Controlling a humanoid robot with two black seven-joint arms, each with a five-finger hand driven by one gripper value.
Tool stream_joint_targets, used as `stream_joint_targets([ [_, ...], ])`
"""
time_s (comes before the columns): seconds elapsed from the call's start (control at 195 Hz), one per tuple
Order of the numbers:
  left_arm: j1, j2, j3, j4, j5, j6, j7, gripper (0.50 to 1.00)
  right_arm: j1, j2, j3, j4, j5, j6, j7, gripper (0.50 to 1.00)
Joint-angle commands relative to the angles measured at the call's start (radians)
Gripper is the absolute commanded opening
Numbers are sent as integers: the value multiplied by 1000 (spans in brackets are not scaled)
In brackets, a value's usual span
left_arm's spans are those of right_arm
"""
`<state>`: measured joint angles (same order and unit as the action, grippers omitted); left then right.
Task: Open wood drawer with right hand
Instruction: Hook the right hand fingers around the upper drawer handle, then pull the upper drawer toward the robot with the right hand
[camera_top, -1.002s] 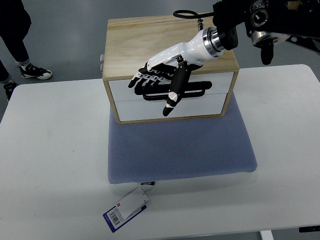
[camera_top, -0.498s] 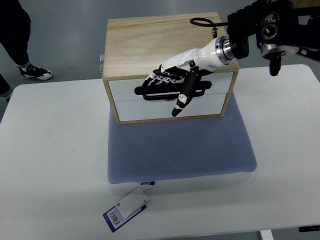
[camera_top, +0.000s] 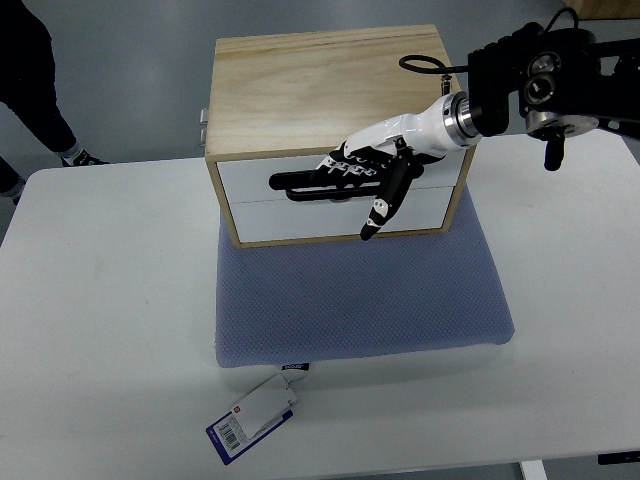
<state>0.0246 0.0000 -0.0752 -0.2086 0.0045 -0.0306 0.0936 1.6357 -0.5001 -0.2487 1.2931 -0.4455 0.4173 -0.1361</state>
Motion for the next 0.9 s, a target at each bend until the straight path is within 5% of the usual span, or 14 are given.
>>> stream_joint_targets([
  [0.0, 0, 0, 0, 0, 0, 0, 0, 1000, -5, 0, -6, 0, -1, -2, 0, 942],
  [0.894, 0, 0, 3, -3, 0, 0, 0, 1000, -33, -8, -27, 8, -25, 44, -2, 944],
])
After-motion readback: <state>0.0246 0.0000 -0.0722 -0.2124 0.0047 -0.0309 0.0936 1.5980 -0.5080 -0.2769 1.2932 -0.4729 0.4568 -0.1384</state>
